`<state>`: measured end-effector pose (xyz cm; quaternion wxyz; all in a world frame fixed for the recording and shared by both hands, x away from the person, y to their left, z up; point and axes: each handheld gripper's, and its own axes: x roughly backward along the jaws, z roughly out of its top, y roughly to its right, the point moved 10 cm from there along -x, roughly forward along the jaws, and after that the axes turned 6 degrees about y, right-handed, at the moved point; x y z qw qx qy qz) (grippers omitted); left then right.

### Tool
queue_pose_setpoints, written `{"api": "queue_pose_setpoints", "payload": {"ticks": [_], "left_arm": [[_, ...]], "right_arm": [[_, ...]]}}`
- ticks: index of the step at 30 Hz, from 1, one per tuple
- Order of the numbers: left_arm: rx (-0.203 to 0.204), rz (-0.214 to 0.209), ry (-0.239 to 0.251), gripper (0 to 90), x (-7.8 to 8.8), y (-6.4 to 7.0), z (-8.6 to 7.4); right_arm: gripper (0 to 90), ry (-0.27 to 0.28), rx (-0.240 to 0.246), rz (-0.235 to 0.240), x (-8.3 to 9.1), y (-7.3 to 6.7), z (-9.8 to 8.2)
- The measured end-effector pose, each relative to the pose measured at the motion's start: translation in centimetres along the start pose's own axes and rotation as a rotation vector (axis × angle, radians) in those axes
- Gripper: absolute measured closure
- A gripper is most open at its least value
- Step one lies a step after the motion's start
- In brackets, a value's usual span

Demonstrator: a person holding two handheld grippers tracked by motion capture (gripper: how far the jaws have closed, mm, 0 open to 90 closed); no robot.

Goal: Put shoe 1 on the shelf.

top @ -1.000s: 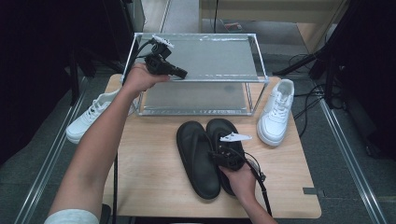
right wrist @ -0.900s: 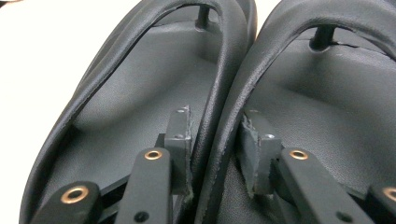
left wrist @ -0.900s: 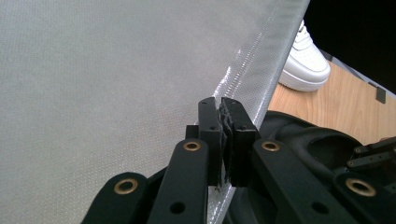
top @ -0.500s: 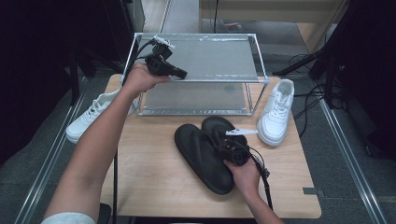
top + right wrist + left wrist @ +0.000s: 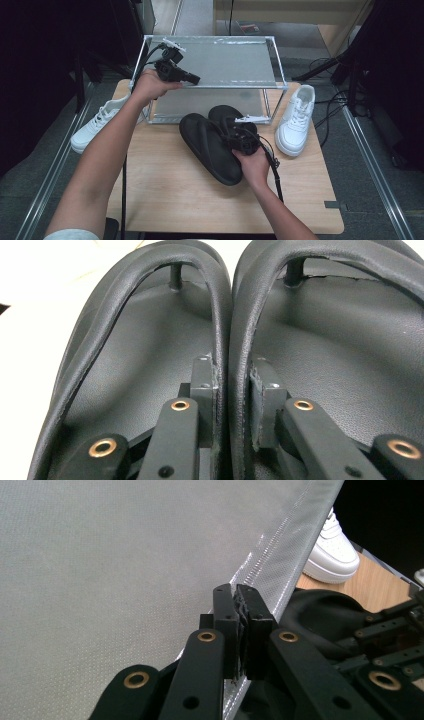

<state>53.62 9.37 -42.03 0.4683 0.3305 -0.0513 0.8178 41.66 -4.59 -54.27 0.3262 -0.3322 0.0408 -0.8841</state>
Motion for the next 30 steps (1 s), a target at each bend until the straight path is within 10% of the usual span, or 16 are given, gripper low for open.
{"api": "queue_pose_setpoints", "payload": {"ticks": [18, 30], "left_arm": [[0.000, -0.003, -0.013, 89.0, 0.1, 0.3, -0.1], [0.000, -0.003, -0.008, 89.0, 0.1, 0.3, -0.2]], "right_arm": [[77.0, 0.050, -0.115, -0.101, -6.4, 2.8, 3.2], [69.7, 0.066, -0.109, -0.144, -8.5, 3.5, 4.0]]}}
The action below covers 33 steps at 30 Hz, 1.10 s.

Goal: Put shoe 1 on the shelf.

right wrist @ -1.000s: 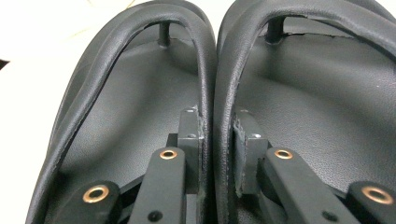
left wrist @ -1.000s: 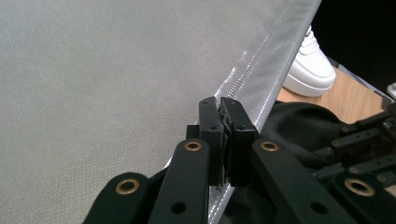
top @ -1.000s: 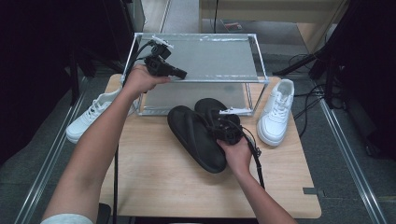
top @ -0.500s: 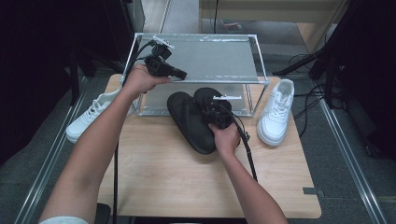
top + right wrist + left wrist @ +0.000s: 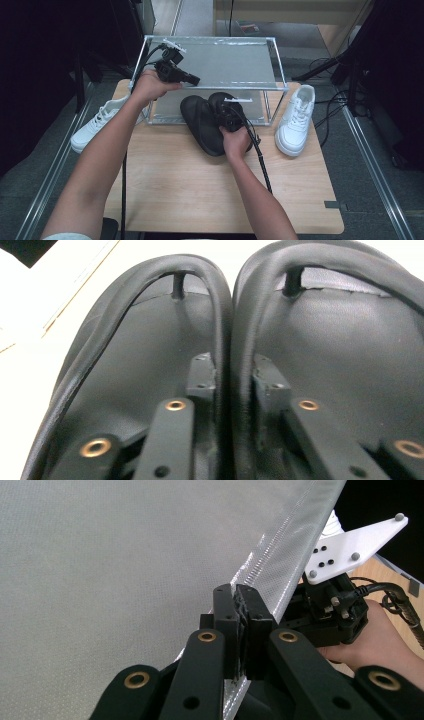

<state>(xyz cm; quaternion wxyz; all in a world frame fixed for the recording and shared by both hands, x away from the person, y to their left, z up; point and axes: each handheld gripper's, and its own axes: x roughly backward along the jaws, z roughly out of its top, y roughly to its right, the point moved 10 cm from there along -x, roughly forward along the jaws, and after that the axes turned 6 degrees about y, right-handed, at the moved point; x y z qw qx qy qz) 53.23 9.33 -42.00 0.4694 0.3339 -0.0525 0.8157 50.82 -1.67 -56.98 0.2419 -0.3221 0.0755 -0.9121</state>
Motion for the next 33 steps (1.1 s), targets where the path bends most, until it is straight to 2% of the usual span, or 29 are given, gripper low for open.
{"api": "queue_pose_setpoints", "payload": {"ticks": [3, 5, 11, 13, 18, 22, 23, 27, 29, 33], "left_arm": [[-0.004, 0.004, 0.001, 89.0, 0.0, 0.0, 0.0], [-0.008, 0.005, 0.002, 89.0, 0.0, 0.0, 0.0], [-0.001, 0.008, 0.000, 89.1, 0.0, 0.0, 0.0], [0.001, 0.008, 0.000, 89.1, 0.0, 0.0, 0.0], [0.011, 0.009, -0.004, 89.0, 0.0, 0.0, 0.0], [0.012, 0.013, -0.003, 89.0, -0.1, 0.0, 0.1], [0.010, 0.012, -0.004, 89.0, -0.1, 0.0, 0.1], [0.009, 0.020, -0.007, 88.9, 0.0, 0.0, 0.1], [0.013, 0.016, -0.005, 88.8, -0.1, 0.0, 0.1], [0.014, 0.016, -0.007, 88.9, -0.1, 0.0, 0.1]], "right_arm": [[63.6, -0.015, 0.028, 0.022, 0.2, -0.4, -0.1], [62.0, -0.012, 0.075, 0.008, 0.3, -0.5, -0.2], [55.5, -0.008, 0.049, 0.036, 1.6, -0.6, 0.3], [55.8, -0.001, 0.067, 0.041, 2.2, -0.6, 0.5], [60.7, 0.011, 0.101, 0.051, 3.9, -0.6, 0.2], [69.9, 0.020, 0.127, 0.086, 5.6, -1.0, -0.4], [74.4, 0.024, 0.139, 0.098, 6.0, -1.1, -0.6], [84.0, 0.016, 0.165, 0.136, 7.5, -1.5, -1.9], [88.3, 0.013, 0.163, 0.161, 8.2, -1.9, -2.8], [90.0, 0.009, 0.187, 0.181, 9.2, -2.3, -4.6]]}}
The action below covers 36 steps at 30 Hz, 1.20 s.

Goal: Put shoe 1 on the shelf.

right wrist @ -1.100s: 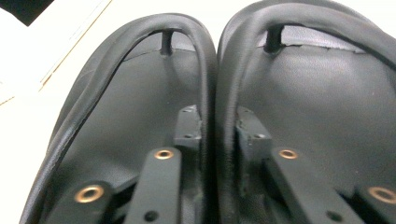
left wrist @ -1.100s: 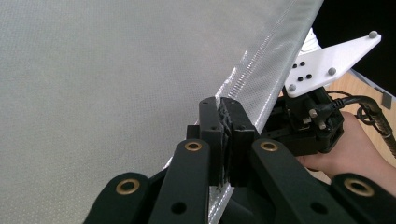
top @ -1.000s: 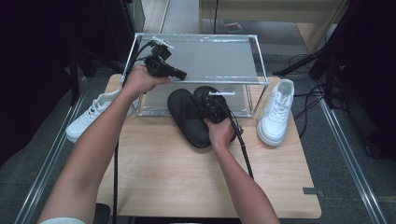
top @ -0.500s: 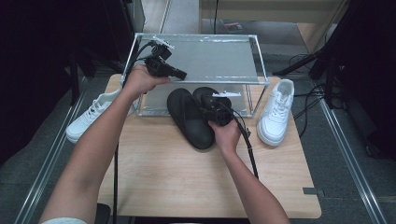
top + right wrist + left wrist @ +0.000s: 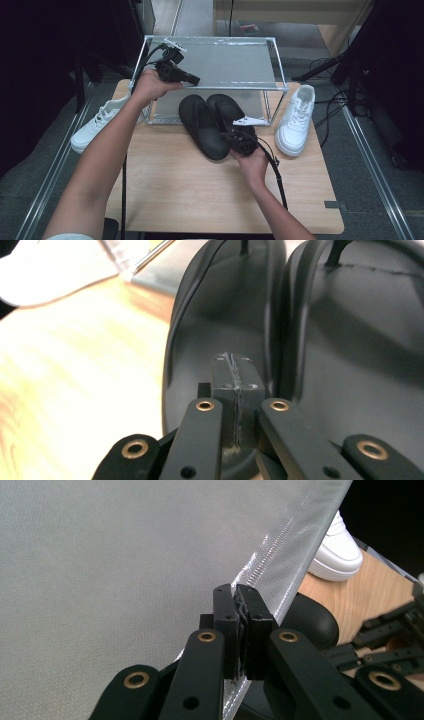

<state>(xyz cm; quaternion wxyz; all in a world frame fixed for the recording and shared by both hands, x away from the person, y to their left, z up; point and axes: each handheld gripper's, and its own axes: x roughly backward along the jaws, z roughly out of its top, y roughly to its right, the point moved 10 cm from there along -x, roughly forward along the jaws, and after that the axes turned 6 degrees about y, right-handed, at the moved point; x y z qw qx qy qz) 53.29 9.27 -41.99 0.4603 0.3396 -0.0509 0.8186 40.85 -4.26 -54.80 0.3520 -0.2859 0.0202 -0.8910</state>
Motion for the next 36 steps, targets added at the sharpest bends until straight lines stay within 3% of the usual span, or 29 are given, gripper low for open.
{"api": "queue_pose_setpoints", "payload": {"ticks": [5, 10, 18, 27, 36], "left_arm": [[0.002, 0.000, -0.001, 88.9, 0.0, 0.0, 0.0], [0.001, 0.006, -0.002, 88.9, 0.0, 0.0, 0.0], [0.002, 0.001, -0.002, 88.9, 0.0, 0.0, 0.0], [0.001, 0.001, -0.001, 88.9, 0.0, 0.0, 0.0], [0.002, -0.001, -0.002, 88.9, 0.0, 0.0, 0.0]], "right_arm": [[90.0, -0.018, 0.009, 0.014, 0.8, -0.7, -1.9], [90.0, -0.037, 0.050, 0.012, 1.4, -0.9, -3.9], [90.0, -0.097, 0.062, 0.015, 1.0, -0.6, -6.7], [90.0, -0.095, 0.066, 0.012, 0.1, -0.4, -6.8], [90.0, -0.079, 0.058, 0.032, -0.6, -1.4, -6.2]]}}
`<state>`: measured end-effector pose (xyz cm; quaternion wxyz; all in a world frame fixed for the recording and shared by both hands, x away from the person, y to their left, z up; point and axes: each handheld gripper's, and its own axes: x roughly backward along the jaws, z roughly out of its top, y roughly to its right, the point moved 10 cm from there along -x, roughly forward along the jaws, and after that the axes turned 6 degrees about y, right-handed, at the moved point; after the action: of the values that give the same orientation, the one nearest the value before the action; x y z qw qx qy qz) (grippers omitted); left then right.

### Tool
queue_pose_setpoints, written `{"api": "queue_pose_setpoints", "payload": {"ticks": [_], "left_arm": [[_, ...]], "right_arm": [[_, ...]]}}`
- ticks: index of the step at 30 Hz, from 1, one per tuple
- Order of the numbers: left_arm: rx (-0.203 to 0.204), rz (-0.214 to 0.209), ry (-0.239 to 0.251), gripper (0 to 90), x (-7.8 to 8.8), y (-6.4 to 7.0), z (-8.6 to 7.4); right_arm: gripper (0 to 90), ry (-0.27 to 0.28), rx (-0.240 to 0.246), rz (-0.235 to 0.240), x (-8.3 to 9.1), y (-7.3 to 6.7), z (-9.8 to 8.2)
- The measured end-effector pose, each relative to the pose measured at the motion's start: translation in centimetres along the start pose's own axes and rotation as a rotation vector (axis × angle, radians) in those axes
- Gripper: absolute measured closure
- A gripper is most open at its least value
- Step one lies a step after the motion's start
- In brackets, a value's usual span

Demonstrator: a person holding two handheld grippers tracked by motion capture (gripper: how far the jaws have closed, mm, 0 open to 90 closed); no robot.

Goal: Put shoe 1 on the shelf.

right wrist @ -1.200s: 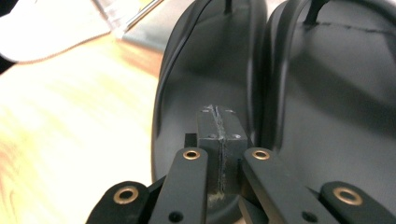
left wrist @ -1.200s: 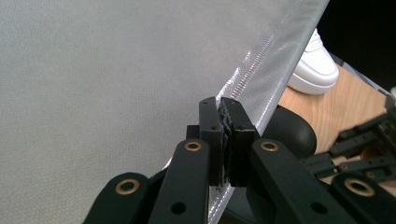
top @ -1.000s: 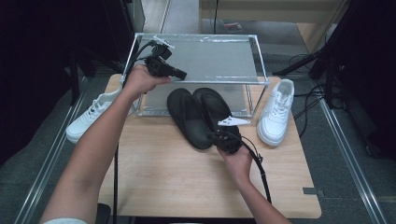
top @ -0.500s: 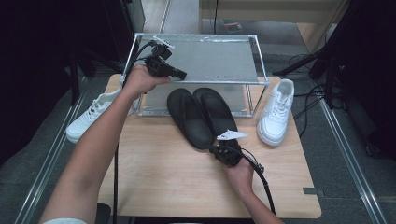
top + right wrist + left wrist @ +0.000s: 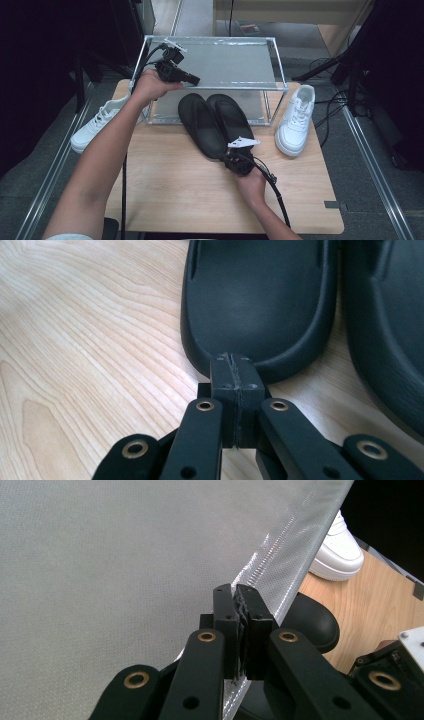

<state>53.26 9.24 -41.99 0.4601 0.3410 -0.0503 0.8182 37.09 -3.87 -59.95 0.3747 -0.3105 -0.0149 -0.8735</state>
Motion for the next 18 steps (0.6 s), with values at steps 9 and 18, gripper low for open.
{"api": "queue_pose_setpoints", "payload": {"ticks": [9, 18], "left_arm": [[0.001, 0.003, 0.000, 88.9, 0.0, 0.0, 0.0], [0.000, 0.007, 0.000, 88.9, 0.0, 0.0, 0.0]], "right_arm": [[90.0, 0.004, -0.014, 0.005, -1.0, -0.5, 0.6], [90.0, 0.016, -0.030, 0.024, -2.3, -1.4, 1.8]]}}
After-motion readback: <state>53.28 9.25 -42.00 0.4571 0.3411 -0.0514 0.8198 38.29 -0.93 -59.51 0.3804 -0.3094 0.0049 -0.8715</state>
